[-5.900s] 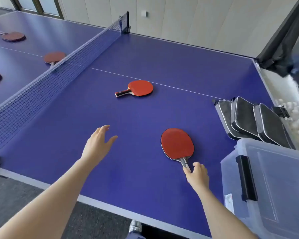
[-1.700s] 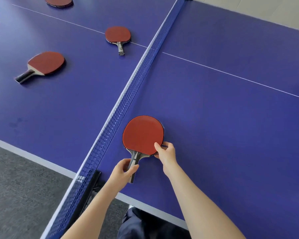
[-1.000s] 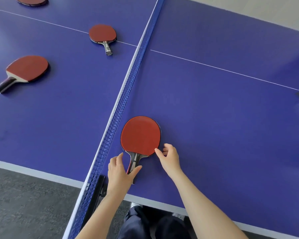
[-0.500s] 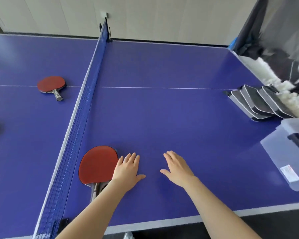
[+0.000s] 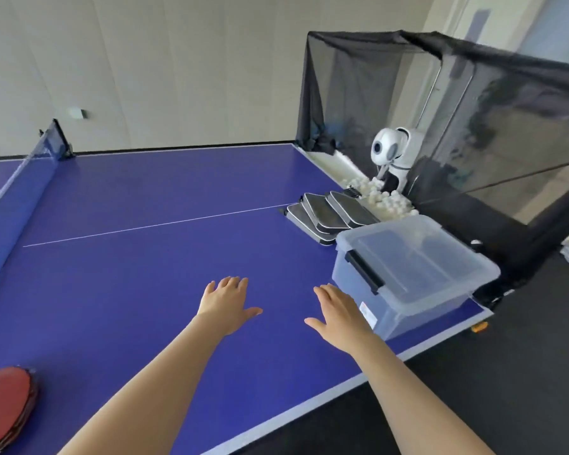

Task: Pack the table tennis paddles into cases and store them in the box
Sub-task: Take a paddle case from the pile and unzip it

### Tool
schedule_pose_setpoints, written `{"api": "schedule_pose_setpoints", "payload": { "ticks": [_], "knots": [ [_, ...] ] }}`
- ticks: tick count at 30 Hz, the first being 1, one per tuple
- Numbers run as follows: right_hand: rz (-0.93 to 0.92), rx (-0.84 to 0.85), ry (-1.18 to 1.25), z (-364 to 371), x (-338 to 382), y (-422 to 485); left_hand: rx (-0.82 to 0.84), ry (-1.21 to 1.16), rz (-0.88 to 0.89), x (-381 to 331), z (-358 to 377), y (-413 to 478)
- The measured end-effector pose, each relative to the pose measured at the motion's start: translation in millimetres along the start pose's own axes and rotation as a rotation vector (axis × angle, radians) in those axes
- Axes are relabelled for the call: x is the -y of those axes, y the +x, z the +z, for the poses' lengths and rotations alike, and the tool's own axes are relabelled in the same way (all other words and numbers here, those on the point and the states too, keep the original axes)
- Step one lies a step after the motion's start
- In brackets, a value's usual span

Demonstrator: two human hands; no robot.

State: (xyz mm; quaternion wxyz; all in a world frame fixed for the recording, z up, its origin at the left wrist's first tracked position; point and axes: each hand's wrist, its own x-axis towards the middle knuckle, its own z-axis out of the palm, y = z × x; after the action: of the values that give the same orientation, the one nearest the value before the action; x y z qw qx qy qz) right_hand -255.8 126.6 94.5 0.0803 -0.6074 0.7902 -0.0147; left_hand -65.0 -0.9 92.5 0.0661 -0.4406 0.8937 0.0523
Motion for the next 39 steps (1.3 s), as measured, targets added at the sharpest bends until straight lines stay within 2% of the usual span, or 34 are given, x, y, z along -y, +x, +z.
{"api": "schedule_pose_setpoints", "payload": {
  "ticks": [7, 16, 27, 36, 39],
  "knots": [
    [0.086, -0.104, -0.012, -38.0, -105.0, 5.0, -0.088, -0.015, 0.040, -88.9, -42.7, 51.9],
    [0.110, -0.109, -0.046, -65.2, -205.1, 86.0, -0.151, -0.044, 0.058, -149.6, -66.7, 173.7],
    [0.159, -0.083, -0.031, -95.6, -308.6, 203.3, -0.083, -0.102, 0.031, -194.6, -76.2, 319.4],
    [0.136, -0.024, -0.019, -91.1, -400.4, 318.7, -0.022, -0.211, -0.104, -228.5, -47.6, 428.9],
    [0.116, 0.006, 0.039, -80.2, -432.3, 367.6, 0.005, -0.346, -0.204, -242.0, -33.2, 469.2]
  ]
}}
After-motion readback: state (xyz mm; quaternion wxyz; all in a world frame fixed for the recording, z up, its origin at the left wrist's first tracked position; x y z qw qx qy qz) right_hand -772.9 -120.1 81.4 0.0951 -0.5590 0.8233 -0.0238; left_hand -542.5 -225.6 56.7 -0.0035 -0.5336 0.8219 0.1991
